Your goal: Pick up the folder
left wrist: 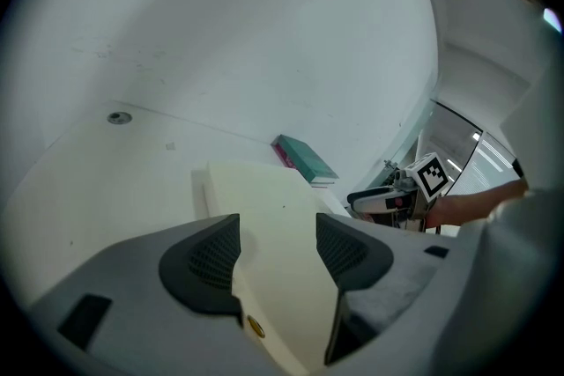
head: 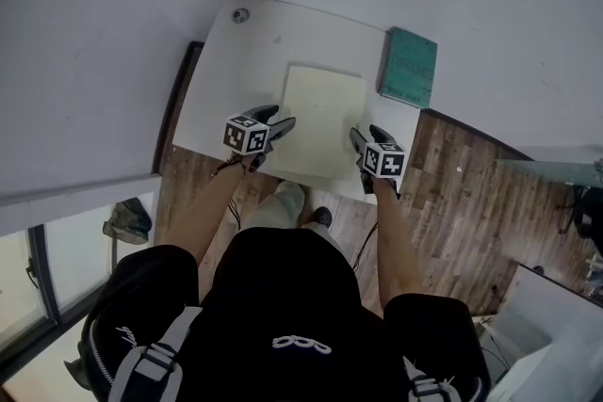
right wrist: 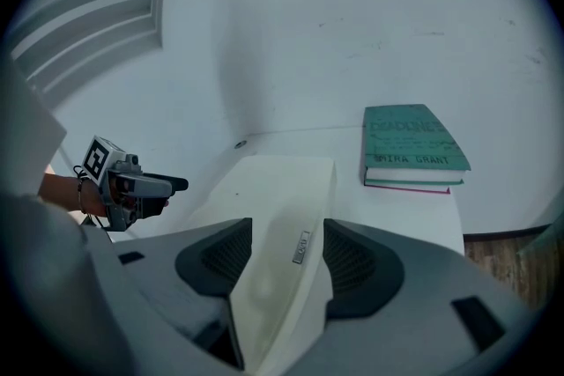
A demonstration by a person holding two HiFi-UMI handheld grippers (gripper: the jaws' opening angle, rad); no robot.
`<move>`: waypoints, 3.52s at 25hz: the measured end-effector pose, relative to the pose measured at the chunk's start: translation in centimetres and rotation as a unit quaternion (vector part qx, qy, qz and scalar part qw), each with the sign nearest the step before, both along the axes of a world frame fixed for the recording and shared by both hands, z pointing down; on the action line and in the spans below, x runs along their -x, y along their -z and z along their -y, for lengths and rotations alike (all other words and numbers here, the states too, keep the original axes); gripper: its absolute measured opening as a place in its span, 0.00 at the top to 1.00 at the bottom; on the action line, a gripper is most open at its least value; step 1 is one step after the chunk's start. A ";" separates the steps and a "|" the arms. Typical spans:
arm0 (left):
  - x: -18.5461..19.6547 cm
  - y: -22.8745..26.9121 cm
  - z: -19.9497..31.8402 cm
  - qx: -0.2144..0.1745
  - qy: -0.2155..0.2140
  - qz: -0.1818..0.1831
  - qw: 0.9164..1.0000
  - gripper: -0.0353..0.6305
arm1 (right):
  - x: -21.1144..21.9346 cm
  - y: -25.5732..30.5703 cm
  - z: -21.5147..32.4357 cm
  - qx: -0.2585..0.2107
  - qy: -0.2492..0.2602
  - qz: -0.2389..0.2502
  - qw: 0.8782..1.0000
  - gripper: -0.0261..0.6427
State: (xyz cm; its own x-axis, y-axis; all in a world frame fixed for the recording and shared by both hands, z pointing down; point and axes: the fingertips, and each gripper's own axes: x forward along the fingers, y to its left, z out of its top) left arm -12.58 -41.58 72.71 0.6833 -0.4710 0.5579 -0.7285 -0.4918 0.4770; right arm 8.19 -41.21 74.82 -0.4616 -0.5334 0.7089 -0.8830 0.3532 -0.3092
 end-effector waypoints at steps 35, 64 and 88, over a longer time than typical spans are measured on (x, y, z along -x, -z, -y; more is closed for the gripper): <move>-0.4 -7.3 1.6 0.109 -0.028 0.004 0.994 0.56 | 1.0 -6.3 1.9 0.084 -0.002 0.025 0.996 0.59; -1.4 -2.0 -1.5 0.054 0.024 0.029 0.998 0.56 | 0.3 -1.1 -1.0 0.020 0.027 0.026 0.999 0.61; -2.7 10.3 -3.7 -0.083 0.078 0.020 0.993 0.59 | -1.6 10.5 -2.6 -0.121 0.042 0.035 0.991 0.66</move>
State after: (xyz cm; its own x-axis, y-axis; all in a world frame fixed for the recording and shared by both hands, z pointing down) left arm -9.90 -37.89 62.39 0.5738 -0.6567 0.4893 -0.8186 -0.4407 0.3684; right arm 9.77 -38.62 64.29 -0.5542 -0.6417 0.5302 -0.8273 0.4952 -0.2653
